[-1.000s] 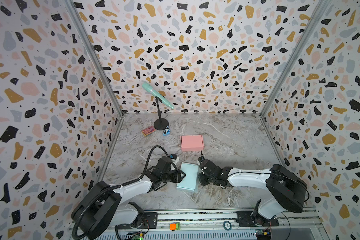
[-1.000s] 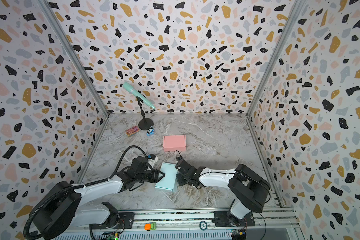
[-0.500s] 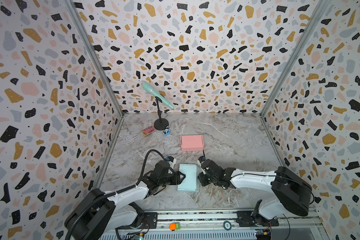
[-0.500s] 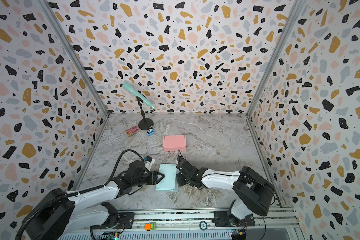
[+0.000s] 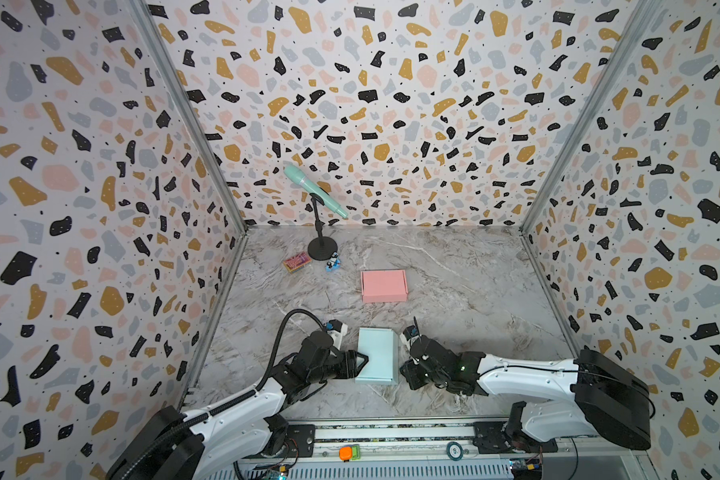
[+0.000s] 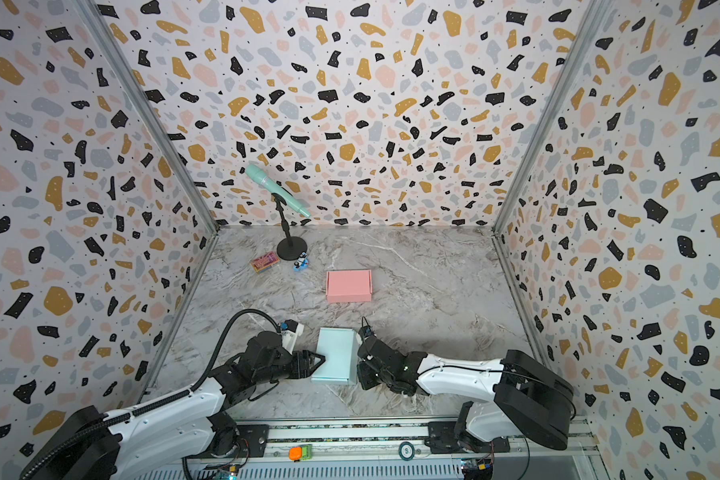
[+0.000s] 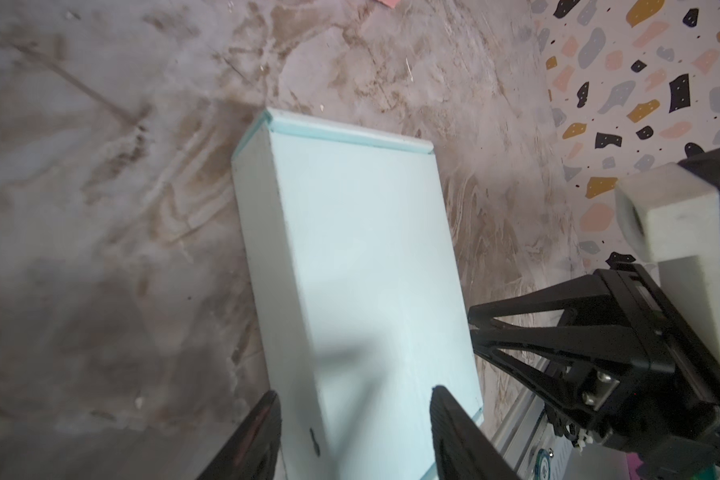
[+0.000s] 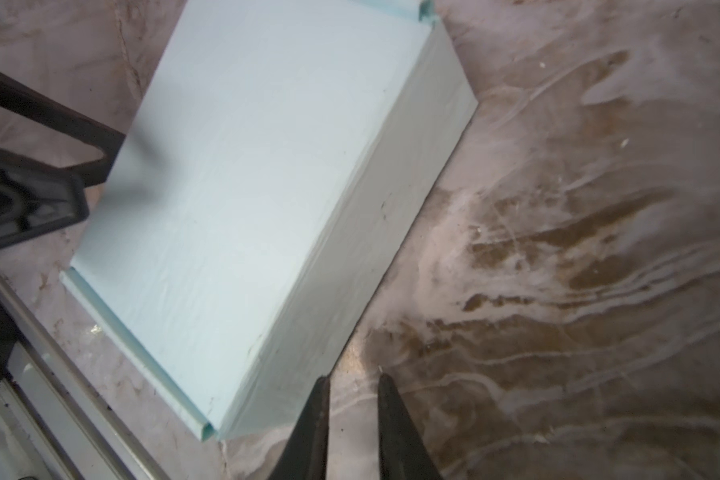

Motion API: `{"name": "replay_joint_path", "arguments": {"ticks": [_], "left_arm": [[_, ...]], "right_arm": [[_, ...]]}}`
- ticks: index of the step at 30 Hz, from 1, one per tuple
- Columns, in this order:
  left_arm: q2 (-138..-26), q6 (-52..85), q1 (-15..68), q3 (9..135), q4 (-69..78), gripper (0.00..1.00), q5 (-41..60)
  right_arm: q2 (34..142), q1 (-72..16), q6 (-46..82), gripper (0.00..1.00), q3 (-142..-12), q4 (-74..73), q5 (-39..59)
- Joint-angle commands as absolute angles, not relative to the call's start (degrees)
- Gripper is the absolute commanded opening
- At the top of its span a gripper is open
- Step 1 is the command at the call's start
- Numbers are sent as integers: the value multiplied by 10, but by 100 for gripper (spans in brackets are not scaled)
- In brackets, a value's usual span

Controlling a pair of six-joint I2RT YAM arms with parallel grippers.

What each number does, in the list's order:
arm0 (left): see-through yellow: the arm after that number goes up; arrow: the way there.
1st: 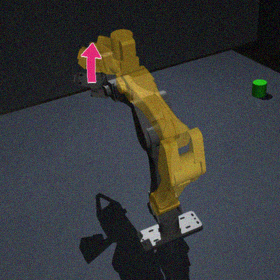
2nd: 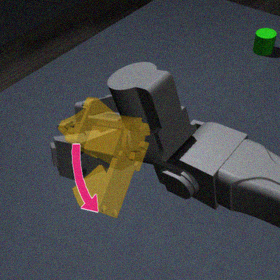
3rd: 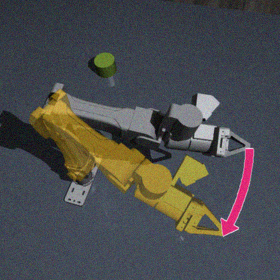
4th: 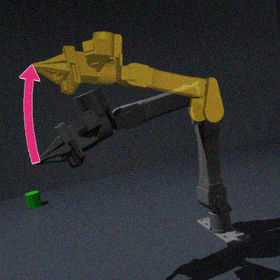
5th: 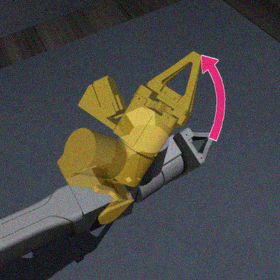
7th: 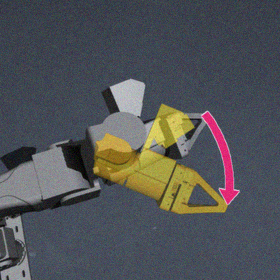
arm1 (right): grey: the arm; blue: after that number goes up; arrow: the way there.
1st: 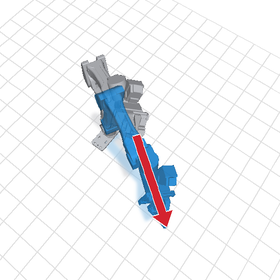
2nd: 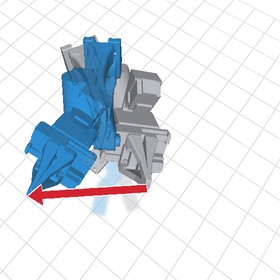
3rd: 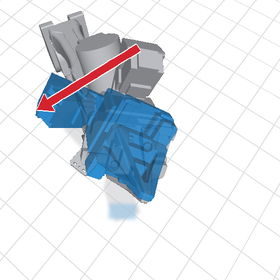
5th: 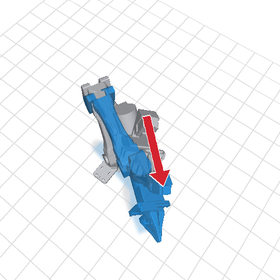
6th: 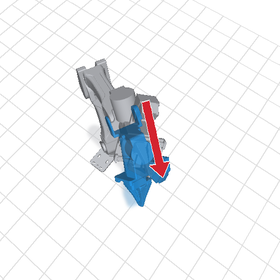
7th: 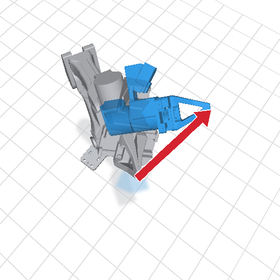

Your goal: Fold the paper box

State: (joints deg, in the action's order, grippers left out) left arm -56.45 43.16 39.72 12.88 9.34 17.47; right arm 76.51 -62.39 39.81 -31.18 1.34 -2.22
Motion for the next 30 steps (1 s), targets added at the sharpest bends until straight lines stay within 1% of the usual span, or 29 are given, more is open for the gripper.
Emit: {"name": "replay_joint_path", "arguments": {"ticks": [1,11,20,30], "left_arm": [[-567,447,423,128,115,59,160],[-592,493,500,118,178,57,128],[-606,515,526,137,198,55,119],[-578,547,532,134,203,53,109]], "right_arm": [[766,-633,420,23,-306,14,-35],[795,-639,418,23,-320,-2,-35],[791,-646,415,23,-338,-21,-19],[791,-659,414,24,-359,-49,-1]]}}
